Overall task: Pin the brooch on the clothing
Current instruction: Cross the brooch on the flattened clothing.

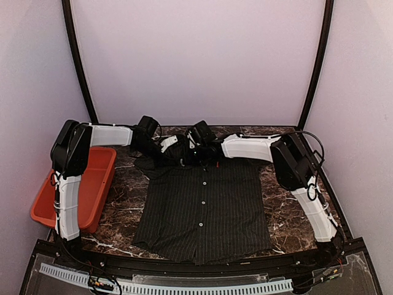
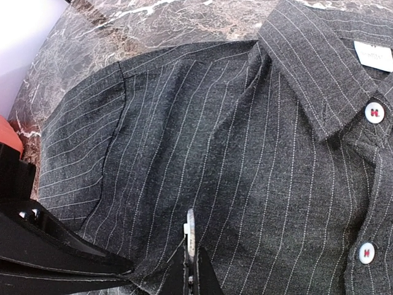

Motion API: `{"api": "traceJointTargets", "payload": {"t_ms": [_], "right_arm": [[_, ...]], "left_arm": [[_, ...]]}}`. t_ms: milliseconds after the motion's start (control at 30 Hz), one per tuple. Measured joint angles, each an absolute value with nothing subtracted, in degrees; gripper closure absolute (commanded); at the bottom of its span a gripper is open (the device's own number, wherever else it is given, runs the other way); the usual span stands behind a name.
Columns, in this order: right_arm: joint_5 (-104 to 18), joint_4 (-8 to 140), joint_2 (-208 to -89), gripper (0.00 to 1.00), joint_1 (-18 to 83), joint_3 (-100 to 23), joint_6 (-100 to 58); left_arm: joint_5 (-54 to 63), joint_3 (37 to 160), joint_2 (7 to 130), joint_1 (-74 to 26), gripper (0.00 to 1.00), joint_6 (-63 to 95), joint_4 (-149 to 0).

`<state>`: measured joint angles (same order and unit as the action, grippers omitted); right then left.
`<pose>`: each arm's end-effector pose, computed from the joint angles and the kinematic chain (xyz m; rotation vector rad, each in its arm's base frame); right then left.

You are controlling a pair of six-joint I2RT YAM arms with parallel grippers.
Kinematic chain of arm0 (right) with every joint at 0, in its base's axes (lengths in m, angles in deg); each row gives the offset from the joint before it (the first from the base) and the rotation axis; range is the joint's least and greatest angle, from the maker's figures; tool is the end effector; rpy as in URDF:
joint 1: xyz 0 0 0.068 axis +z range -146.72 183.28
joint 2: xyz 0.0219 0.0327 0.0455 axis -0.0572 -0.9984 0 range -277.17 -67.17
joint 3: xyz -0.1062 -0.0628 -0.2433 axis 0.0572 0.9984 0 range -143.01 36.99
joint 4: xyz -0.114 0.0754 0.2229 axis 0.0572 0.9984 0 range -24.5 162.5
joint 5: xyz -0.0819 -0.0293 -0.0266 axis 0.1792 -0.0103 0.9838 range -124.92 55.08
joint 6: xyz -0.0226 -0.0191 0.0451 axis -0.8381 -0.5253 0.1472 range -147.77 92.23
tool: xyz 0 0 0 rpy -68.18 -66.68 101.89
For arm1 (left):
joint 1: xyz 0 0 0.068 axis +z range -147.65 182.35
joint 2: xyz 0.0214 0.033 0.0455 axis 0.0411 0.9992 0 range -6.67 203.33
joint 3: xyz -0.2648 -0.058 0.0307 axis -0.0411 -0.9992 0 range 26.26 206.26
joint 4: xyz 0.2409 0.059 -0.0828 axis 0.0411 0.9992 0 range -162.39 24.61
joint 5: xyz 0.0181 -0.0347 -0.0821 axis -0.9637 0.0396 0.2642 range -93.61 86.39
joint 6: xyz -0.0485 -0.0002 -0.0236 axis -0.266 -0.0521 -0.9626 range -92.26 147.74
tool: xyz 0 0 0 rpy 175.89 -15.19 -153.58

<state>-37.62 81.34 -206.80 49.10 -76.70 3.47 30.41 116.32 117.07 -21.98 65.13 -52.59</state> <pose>0.3817 0.3952 0.1583 -0.3317 2.3922 0.7179 0.4159 -0.2100 0.1638 1.4246 1.9164 -0.6331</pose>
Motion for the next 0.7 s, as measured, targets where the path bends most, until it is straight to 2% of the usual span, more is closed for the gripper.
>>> {"api": "traceJointTargets", "payload": {"t_ms": [700], "right_arm": [[-41.6, 78.4, -206.8, 1.00, 49.5, -74.6, 2.9]], "left_arm": [[25.9, 116.3, 117.5, -22.0, 0.99, 63.8, -53.4]]}}
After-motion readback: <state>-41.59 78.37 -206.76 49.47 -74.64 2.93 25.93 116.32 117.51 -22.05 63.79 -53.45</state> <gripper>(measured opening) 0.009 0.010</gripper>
